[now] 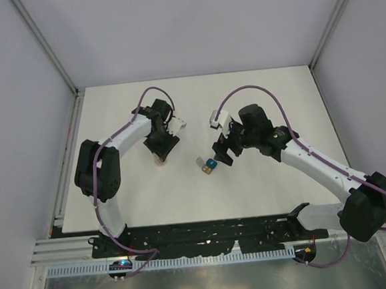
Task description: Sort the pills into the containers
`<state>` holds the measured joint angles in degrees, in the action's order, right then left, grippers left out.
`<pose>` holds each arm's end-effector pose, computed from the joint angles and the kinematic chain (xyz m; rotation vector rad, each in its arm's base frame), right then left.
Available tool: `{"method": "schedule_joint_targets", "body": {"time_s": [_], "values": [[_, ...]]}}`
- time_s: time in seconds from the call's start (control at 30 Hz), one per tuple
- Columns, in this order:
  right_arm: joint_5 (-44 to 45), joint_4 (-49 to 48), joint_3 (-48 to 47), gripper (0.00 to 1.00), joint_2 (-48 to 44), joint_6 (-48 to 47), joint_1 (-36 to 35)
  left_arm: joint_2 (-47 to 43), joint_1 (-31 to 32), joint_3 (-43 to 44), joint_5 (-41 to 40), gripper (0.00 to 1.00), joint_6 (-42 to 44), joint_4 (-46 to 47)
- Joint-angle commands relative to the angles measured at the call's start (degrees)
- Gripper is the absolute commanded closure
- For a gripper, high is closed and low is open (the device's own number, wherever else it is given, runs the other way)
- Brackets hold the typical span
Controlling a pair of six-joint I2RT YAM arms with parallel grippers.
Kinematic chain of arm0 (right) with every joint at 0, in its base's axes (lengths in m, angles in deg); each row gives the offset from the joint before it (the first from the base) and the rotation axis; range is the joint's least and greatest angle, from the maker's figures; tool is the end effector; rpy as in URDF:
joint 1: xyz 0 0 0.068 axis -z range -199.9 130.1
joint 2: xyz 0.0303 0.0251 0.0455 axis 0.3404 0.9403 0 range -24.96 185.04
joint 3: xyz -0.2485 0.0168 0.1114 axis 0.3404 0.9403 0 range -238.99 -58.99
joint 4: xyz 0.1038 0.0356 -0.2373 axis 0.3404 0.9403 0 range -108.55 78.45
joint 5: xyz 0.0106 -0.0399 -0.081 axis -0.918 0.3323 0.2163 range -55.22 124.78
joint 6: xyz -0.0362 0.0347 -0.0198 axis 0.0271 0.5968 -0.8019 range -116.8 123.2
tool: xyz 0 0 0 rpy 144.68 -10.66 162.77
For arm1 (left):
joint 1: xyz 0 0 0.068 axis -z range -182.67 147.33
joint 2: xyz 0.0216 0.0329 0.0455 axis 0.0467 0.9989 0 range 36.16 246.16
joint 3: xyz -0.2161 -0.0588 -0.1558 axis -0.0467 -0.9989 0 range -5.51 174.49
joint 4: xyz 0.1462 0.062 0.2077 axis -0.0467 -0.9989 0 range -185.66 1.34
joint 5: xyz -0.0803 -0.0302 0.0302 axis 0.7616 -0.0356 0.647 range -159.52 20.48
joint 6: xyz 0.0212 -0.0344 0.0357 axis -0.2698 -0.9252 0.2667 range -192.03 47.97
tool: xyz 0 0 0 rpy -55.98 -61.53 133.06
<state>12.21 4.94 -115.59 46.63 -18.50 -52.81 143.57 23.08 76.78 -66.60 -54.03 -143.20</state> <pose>0.2213 0.1595 0.2921 -1.2121 1.8806 0.5473 0.3288 -0.1608 0.2079 1.1108 2.7477 -0.0937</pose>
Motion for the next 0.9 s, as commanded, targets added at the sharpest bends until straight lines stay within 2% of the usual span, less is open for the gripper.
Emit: {"method": "schedule_joint_targets", "body": {"time_s": [0.0,0.07,0.2,0.4,0.73,0.8,0.87], "values": [[0.24,-3.18,0.17,0.11,-0.93,-0.37,0.21,-0.98,0.08,-1.51,-0.46,1.00,-2.09,4.00],[0.33,-3.36,0.35,0.11,-0.67,-0.37,0.21,-0.81,0.08,-1.95,-0.37,0.99,-2.44,4.27],[0.59,-3.53,0.52,0.10,0.04,-0.54,0.21,-0.10,0.08,-2.47,0.42,0.87,-3.14,4.62],[0.95,-3.80,0.96,0.09,0.83,-0.81,0.30,-0.71,0.08,-3.62,0.07,0.55,-3.67,5.59],[1.56,-3.88,1.58,0.09,3.29,-3.62,0.30,-5.90,-0.01,-3.79,-1.69,0.06,-3.59,6.47],[1.39,-3.01,1.32,0.09,4.42,-5.02,0.30,-7.21,-0.01,-3.53,-1.86,0.00,-3.50,6.29],[1.12,-0.12,-1.13,0.09,7.14,-6.51,0.30,-8.53,-0.09,-3.36,-2.04,0.01,-3.41,6.03]]}}
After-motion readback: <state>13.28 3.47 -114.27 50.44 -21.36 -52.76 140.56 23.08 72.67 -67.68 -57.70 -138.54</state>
